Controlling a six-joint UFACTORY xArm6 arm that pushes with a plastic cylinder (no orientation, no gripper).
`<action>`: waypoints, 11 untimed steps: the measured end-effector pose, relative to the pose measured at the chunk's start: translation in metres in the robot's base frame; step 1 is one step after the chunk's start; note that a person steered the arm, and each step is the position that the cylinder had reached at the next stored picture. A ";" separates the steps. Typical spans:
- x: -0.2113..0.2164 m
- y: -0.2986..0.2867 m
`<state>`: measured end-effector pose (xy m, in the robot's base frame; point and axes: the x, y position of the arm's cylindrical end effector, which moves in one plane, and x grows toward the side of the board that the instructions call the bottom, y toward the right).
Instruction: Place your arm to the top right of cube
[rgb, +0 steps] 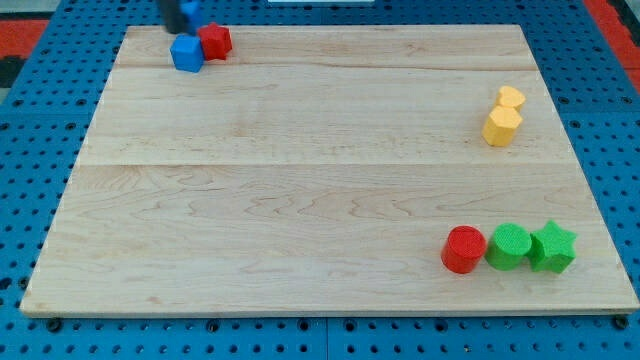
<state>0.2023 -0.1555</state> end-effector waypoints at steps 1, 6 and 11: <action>0.028 0.099; 0.004 0.043; 0.024 -0.002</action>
